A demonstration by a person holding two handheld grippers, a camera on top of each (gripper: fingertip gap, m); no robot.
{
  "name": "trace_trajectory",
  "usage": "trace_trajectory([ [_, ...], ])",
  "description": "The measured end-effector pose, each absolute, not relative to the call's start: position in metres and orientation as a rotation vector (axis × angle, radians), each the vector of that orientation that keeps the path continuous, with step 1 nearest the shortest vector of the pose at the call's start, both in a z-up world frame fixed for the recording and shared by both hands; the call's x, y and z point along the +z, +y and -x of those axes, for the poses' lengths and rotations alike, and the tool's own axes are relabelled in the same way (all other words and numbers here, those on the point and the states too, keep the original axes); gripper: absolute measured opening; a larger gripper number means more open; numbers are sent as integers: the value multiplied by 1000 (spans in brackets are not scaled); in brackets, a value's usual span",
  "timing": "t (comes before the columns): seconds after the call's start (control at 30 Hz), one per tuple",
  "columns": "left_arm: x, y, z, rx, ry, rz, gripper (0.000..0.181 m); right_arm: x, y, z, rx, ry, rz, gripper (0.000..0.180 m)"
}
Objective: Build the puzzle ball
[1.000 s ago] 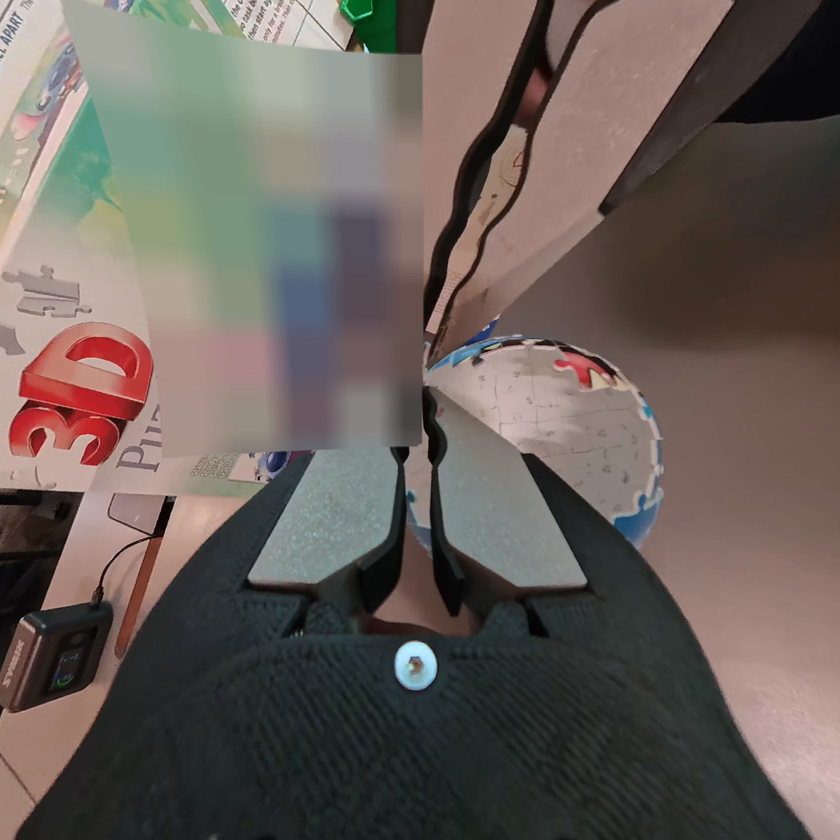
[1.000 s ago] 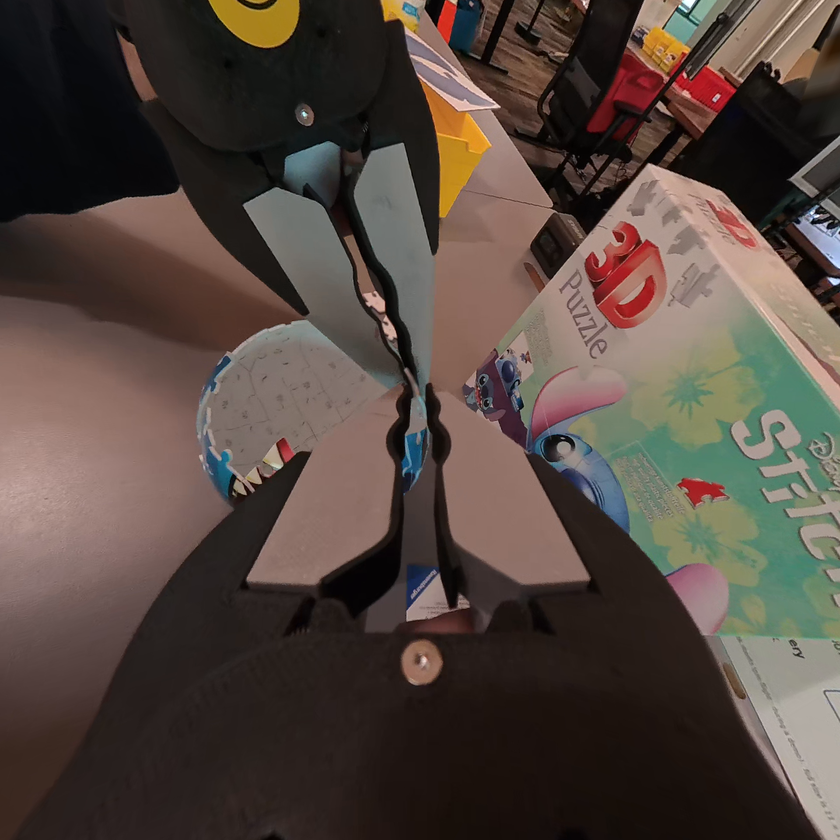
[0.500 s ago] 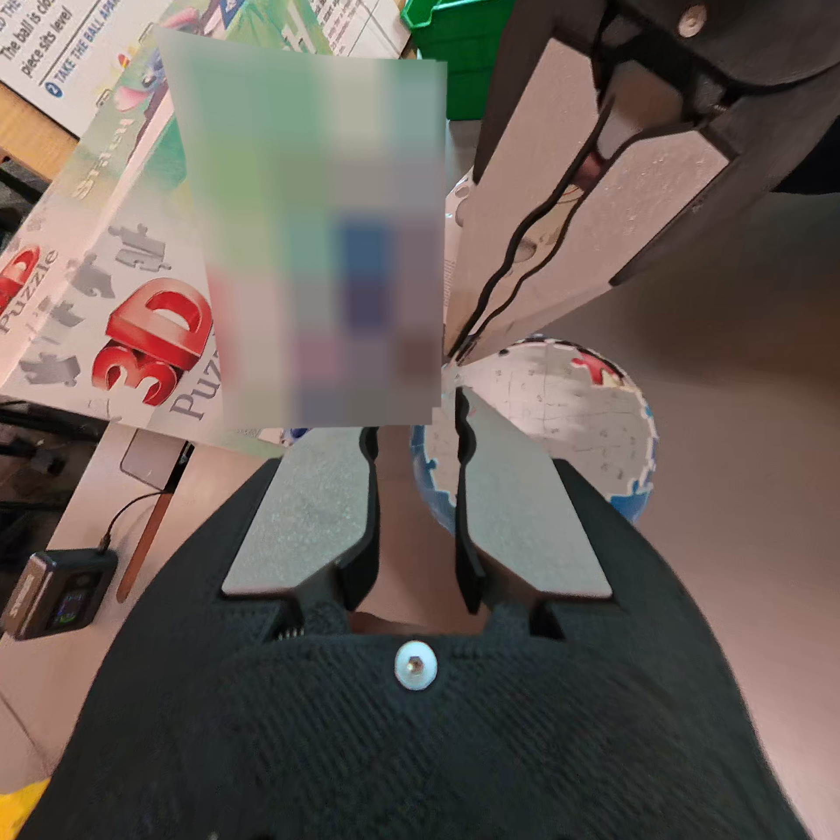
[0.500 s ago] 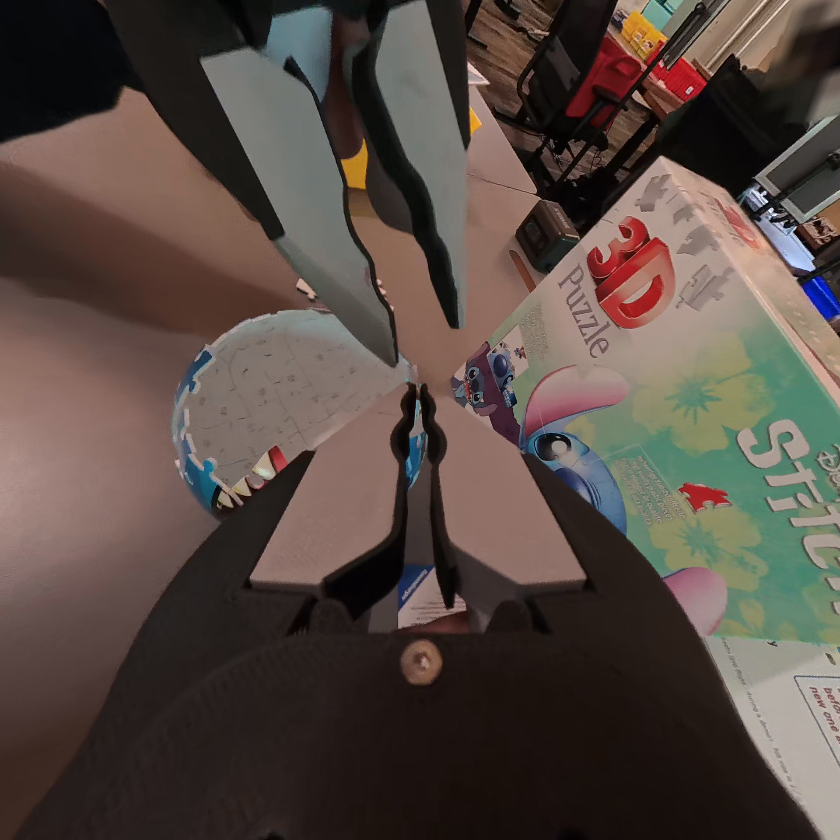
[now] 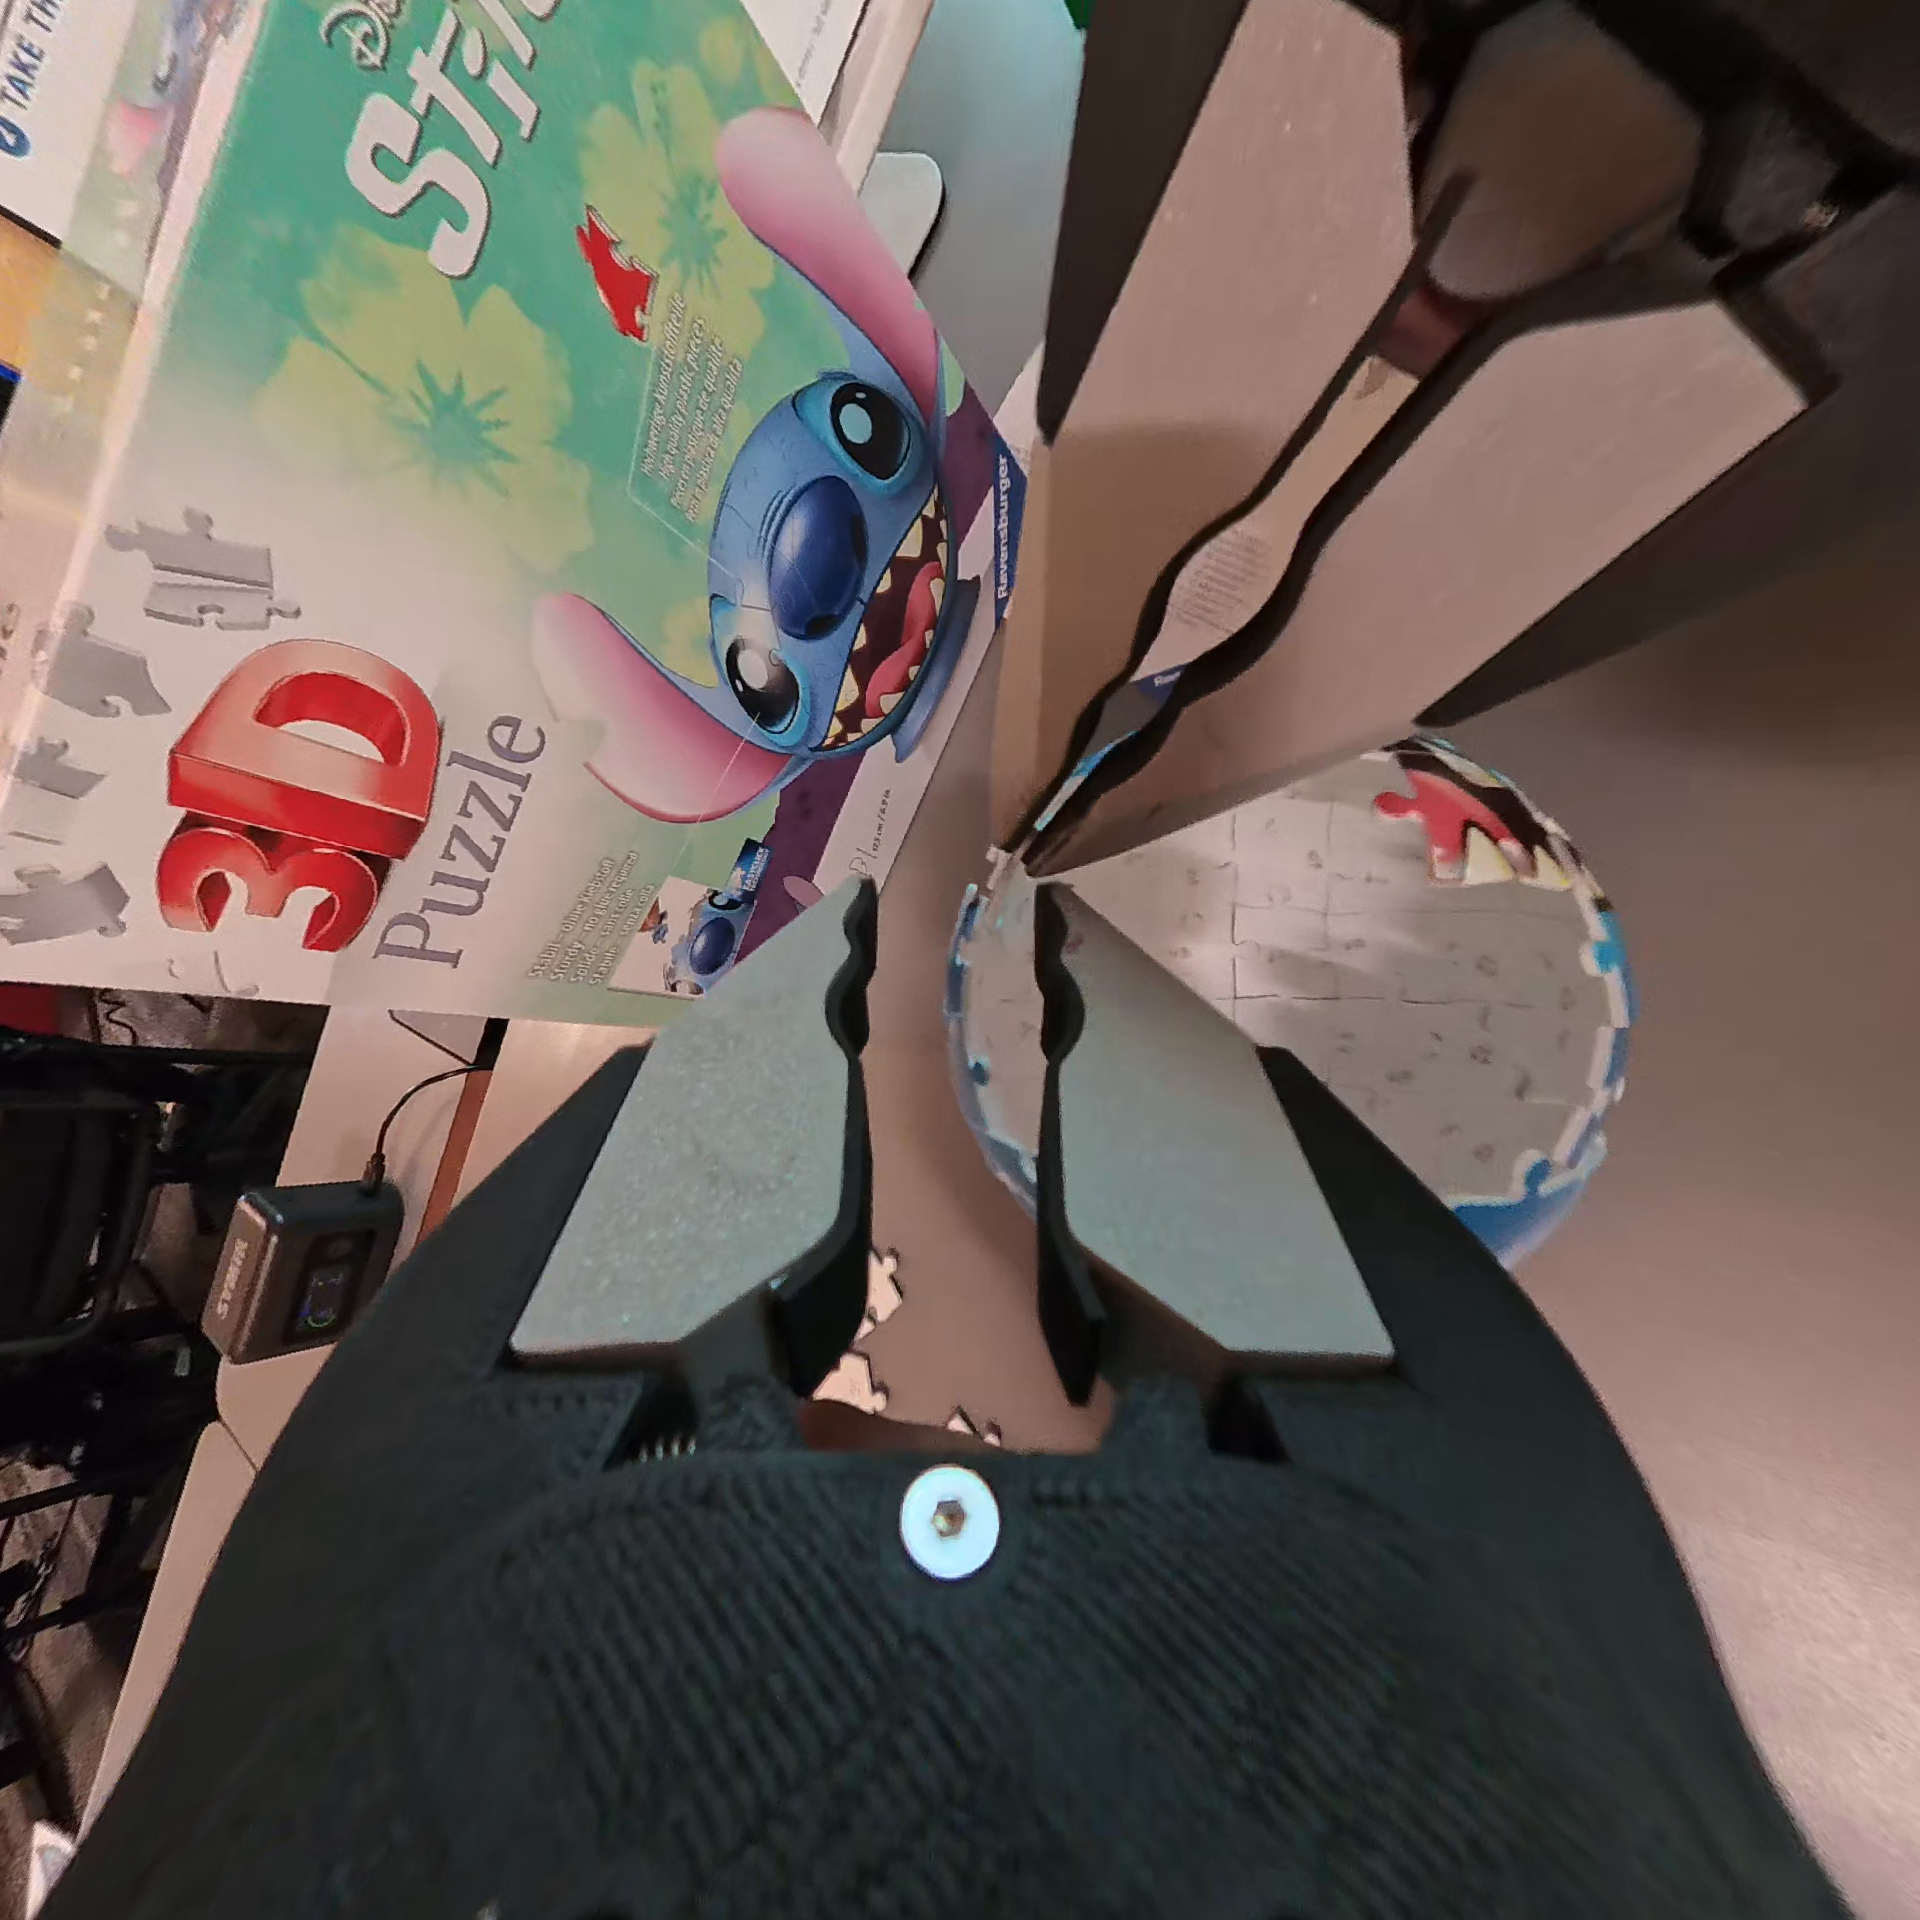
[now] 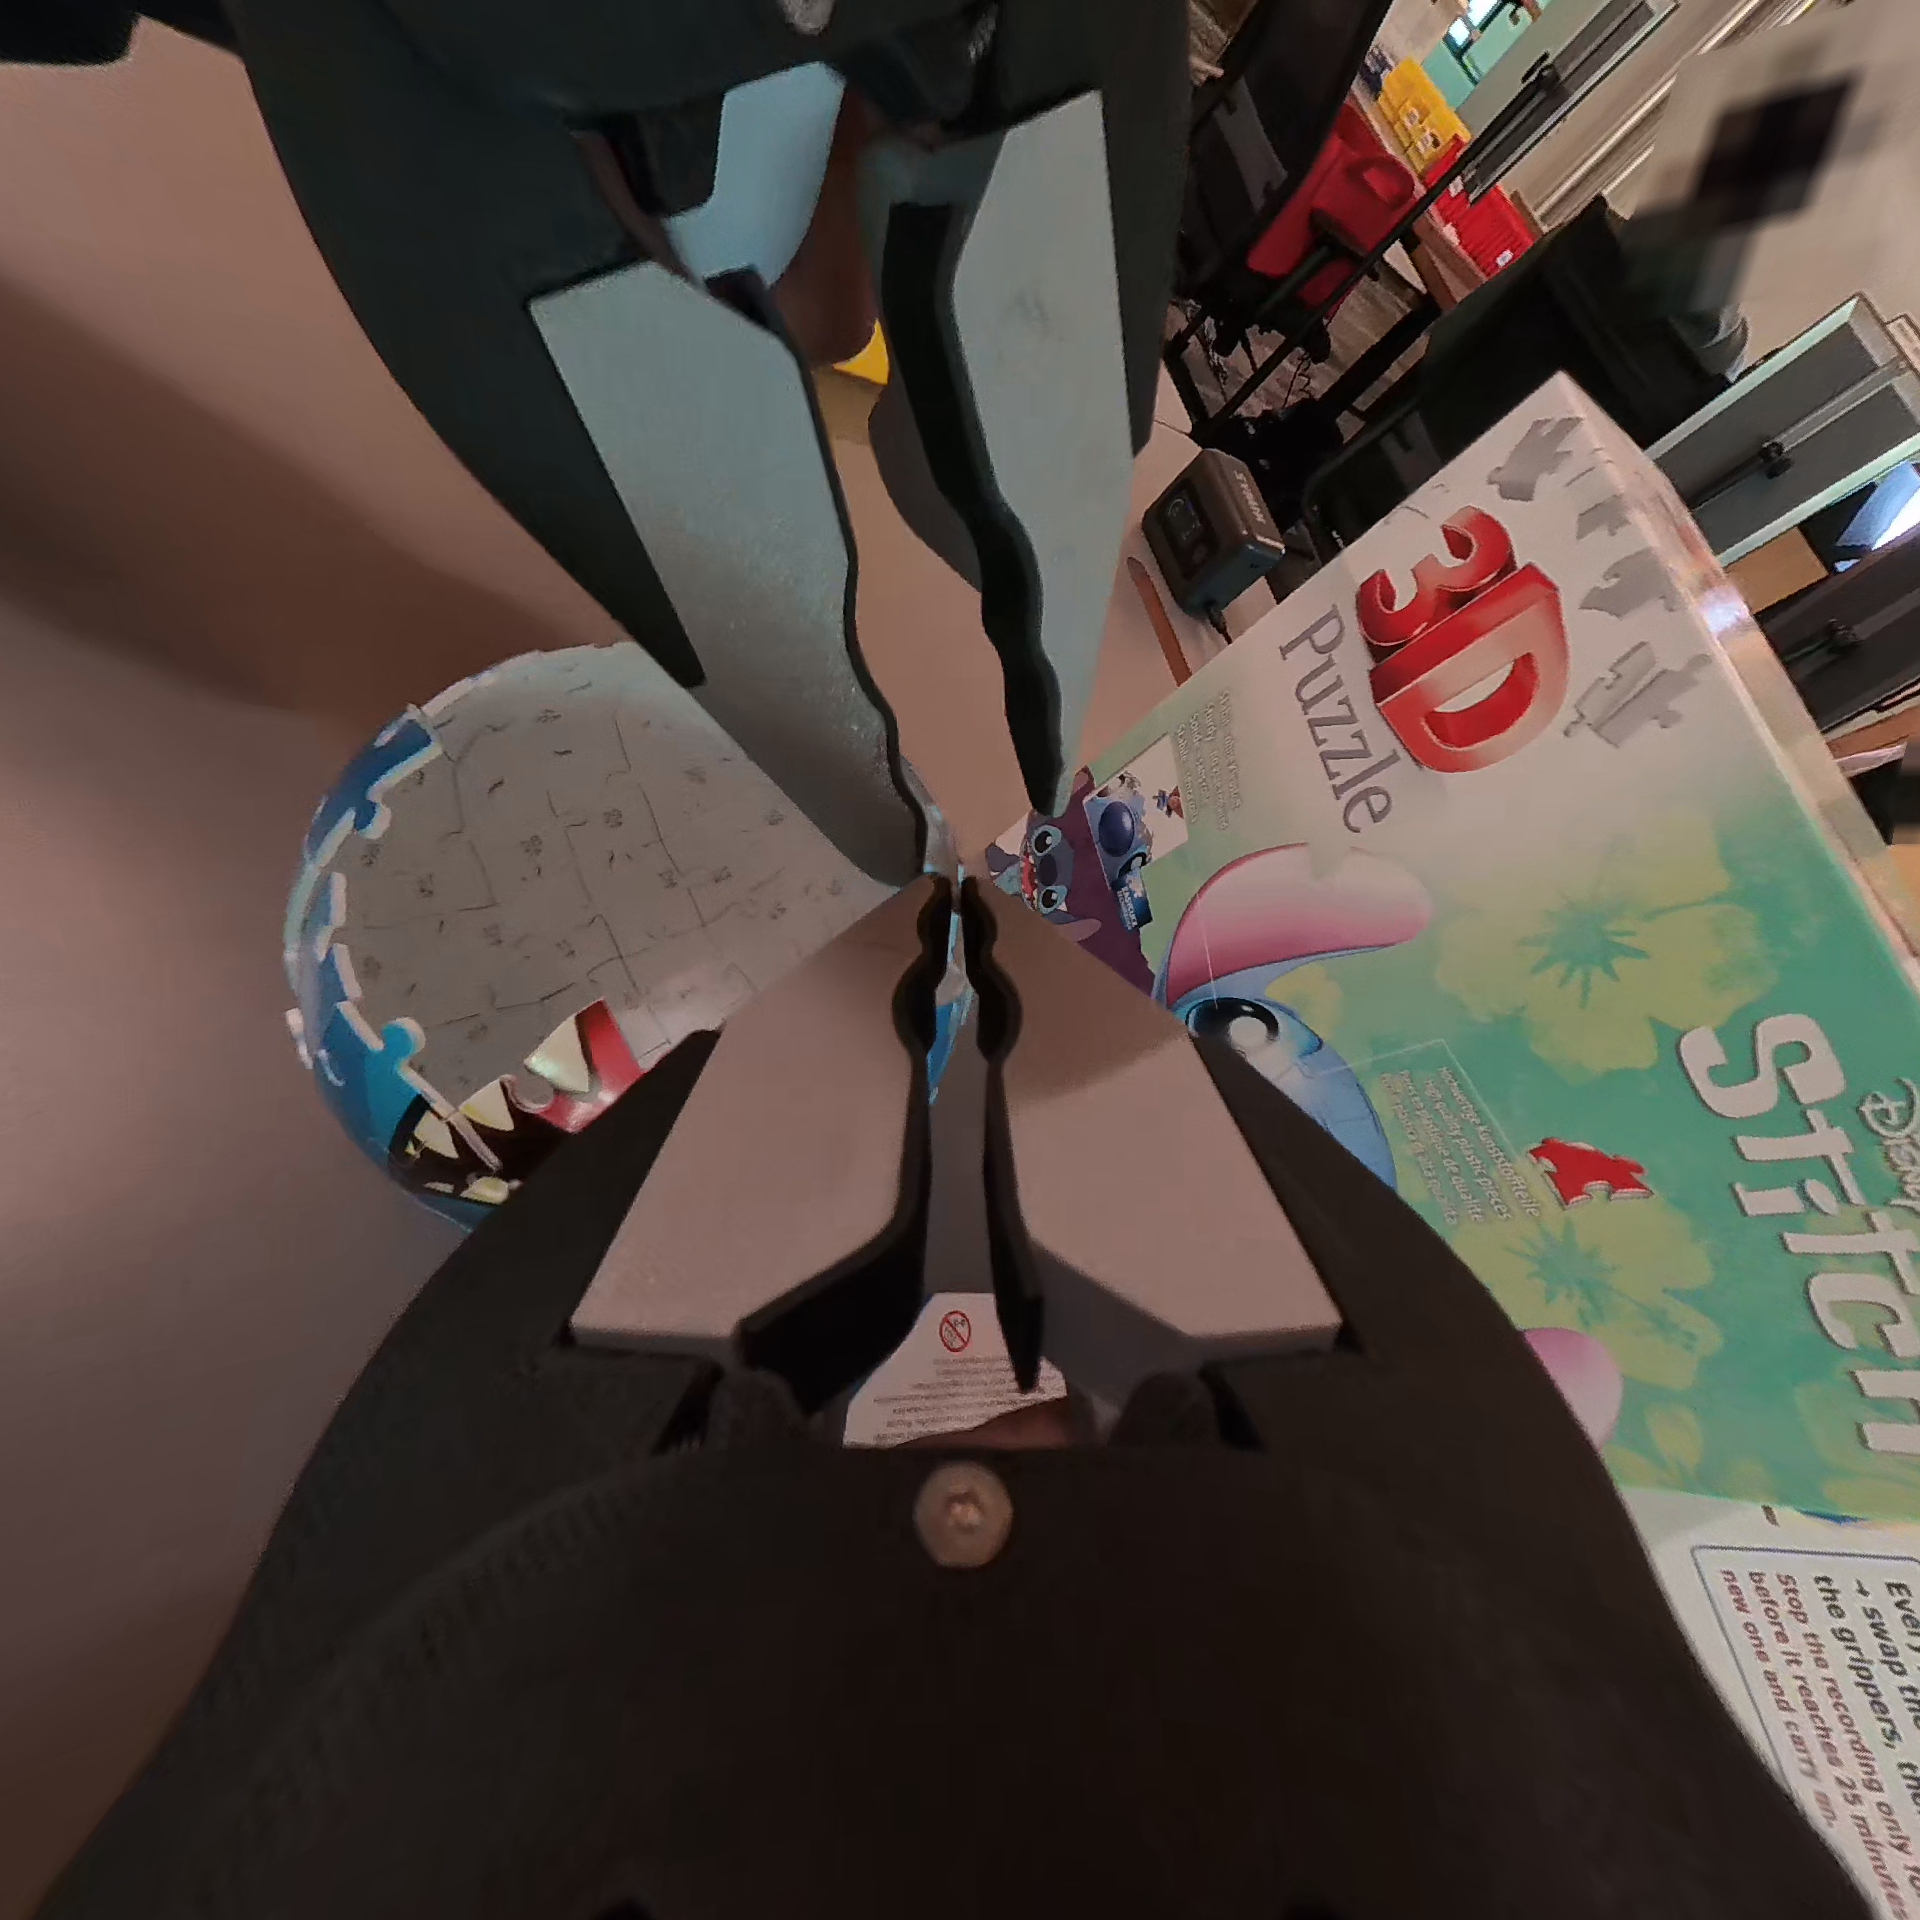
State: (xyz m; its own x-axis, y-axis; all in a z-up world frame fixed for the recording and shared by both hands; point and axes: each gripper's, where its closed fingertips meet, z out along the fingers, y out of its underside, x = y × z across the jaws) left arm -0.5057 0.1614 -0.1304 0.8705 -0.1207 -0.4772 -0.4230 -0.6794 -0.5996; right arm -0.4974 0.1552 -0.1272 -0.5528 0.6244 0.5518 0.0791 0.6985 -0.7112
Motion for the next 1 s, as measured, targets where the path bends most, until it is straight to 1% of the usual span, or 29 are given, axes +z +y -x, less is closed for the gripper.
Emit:
trace_trajectory([
  [0.13,-124,160,507,504,384,2288,22,-129,157,499,782,-2047,523,0],
  [0.47,-139,164,516,553,441,2383,27,-130,159,503,789,-2029,507,0],
  [1.0,-141,169,518,589,492,2394,16,-126,164,507,816,-1973,499,0],
])
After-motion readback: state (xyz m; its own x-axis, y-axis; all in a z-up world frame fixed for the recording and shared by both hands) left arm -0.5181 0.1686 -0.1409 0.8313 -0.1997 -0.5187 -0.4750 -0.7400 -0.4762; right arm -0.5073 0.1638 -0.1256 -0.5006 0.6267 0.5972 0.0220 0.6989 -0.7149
